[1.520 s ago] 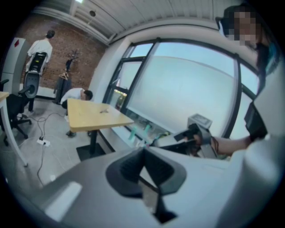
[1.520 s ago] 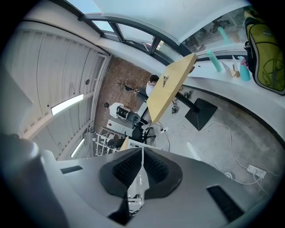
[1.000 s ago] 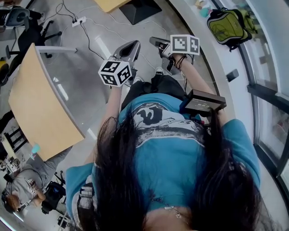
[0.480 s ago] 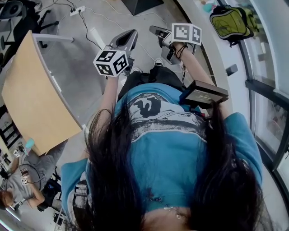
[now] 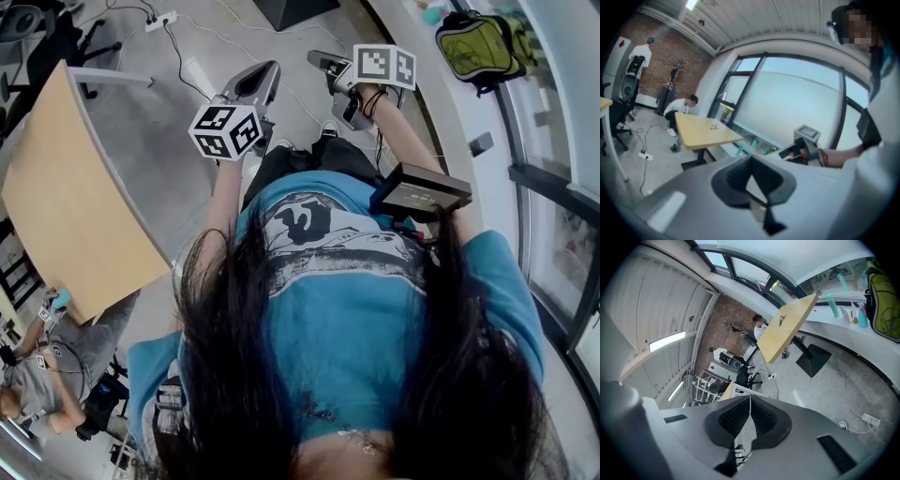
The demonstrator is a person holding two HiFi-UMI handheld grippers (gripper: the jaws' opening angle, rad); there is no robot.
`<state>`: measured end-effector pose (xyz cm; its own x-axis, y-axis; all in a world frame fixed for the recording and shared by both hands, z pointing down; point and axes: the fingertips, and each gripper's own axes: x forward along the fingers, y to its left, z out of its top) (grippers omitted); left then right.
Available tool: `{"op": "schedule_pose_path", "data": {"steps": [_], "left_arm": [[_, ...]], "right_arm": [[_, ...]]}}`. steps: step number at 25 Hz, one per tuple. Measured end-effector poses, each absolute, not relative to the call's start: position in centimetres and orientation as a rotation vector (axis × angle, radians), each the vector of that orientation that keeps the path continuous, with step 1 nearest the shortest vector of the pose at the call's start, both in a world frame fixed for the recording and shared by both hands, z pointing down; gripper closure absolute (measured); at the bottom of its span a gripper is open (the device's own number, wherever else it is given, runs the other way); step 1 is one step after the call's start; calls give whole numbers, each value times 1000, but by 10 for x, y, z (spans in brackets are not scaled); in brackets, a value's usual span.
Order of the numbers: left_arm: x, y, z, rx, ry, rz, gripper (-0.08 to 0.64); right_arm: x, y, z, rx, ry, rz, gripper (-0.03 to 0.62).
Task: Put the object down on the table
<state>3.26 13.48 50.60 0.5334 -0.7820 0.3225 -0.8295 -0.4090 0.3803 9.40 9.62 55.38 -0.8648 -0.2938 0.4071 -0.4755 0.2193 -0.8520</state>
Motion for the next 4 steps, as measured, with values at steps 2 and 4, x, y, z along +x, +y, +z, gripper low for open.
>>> {"op": "schedule_pose_path", "data": {"steps": [2,4], "left_arm": [[33,135,506,2278,-1307,126,558],[34,134,506,2279,-1306,125,558]], "right_arm": [[95,96,555,740,-2324,1713,574],[95,97,555,739,-2324,1711,574]]}}
